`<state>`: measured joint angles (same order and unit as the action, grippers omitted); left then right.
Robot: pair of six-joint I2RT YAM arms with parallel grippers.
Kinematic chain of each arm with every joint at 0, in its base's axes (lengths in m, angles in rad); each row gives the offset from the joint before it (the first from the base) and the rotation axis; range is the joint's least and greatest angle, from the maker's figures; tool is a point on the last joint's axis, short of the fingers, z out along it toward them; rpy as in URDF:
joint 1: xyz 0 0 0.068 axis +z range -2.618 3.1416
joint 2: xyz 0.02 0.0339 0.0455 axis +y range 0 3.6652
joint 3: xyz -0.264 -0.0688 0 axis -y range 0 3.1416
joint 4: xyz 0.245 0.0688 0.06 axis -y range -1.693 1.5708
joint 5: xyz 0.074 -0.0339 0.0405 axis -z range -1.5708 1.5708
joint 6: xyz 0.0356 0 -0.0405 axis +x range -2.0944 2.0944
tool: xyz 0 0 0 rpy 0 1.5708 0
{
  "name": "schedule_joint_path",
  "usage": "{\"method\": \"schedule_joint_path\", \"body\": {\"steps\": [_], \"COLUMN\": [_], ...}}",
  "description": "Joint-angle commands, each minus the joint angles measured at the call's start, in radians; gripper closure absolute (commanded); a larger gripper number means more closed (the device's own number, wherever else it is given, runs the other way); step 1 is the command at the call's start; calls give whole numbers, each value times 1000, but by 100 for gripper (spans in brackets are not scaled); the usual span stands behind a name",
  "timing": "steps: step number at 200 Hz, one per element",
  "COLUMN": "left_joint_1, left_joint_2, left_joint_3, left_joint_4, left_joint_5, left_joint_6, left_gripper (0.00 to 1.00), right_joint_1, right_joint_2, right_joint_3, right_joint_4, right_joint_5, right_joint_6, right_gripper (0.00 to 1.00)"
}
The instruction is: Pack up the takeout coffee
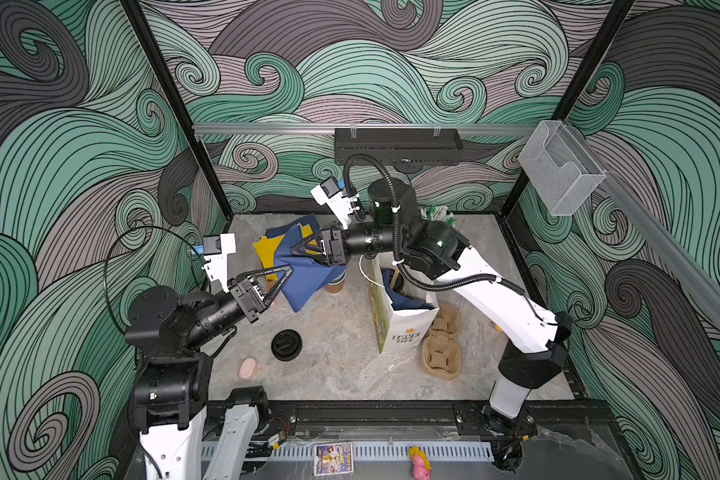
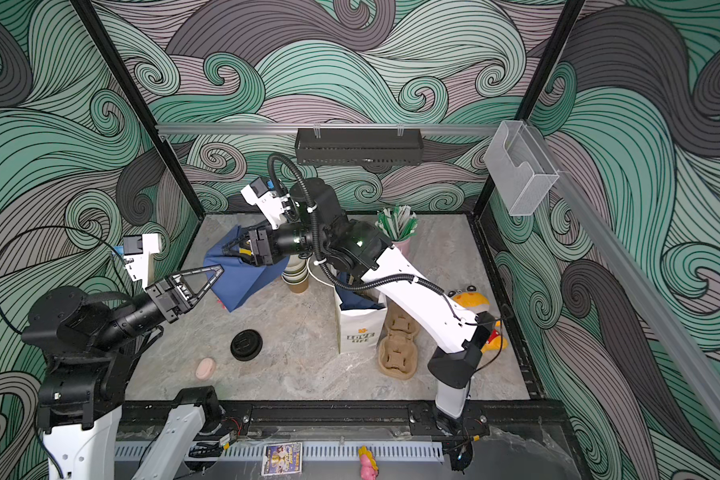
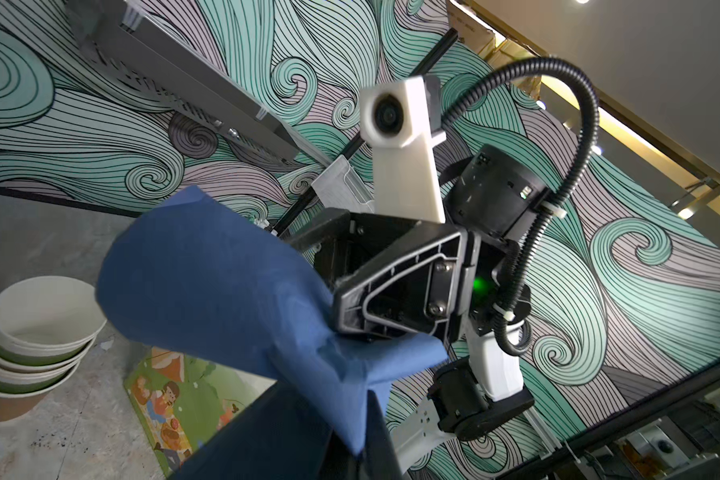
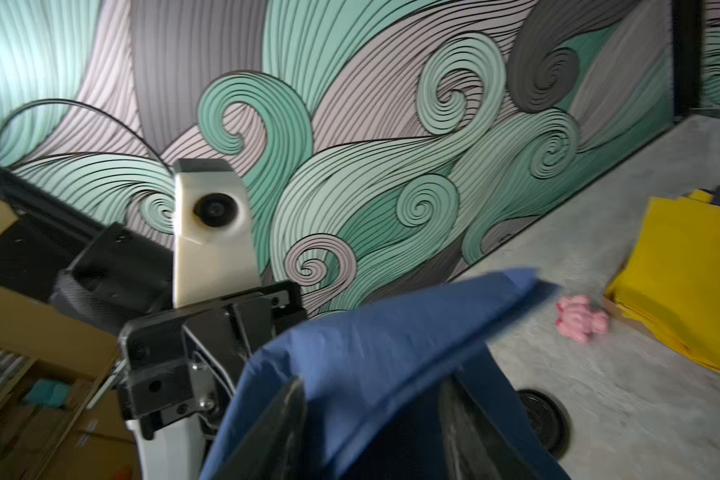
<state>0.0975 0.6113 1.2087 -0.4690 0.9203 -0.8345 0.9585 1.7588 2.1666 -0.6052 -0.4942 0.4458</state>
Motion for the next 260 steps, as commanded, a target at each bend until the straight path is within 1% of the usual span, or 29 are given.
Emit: {"method": "schedule_joint_path", "body": {"steps": [1,9,19,37,63,91,114,141,156,181,220,234,260], "left_joint_1": [-2,-4,-4,-4,-6,-11,-23,-43,-59,-79,-87,-87,-88], "left_joint_2": [10,8,5,2,14,34,29,26,39,59,55,44,28], "left_joint_3": [19,6,1,4,17,26,18,-4,-9,-5,-9,-12,-24], "left_joint_4": [-155,-170,-195,-216,-233,-256,-244,-206,-203,-233,-273,-280,-271], "left_joint_5": [-172,-197,-216,-232,-223,-183,-175,-161,-156,-154,-145,-154,-164], "left_joint_6": [-71,-110,-136,-156,-179,-176,-184,-202,-192,-156,-125,-124,-132], "left_gripper": [100,100,100,100,100,100,100,100,100,100,100,100,100], "right_joint_1": [-15,-18,-18,-3,88,149,167,176,187,220,256,261,263], "right_joint_2": [-164,-222,-285,-358,-400,-408,-384,-362,-347,-297,-209,-174,-95], "right_joint_3": [-66,-119,-174,-224,-260,-316,-295,-286,-274,-229,-226,-219,-193], "right_joint_4": [-170,-171,-174,-211,-276,-242,-214,-202,-182,-158,-53,-21,-23], "right_joint_5": [305,376,422,413,407,404,398,421,428,423,430,436,442], "right_joint_6": [-277,-347,-430,-538,-649,-677,-689,-736,-768,-799,-829,-838,-844], "right_gripper": [37,35,34,34,34,34,34,33,32,31,29,26,24]}}
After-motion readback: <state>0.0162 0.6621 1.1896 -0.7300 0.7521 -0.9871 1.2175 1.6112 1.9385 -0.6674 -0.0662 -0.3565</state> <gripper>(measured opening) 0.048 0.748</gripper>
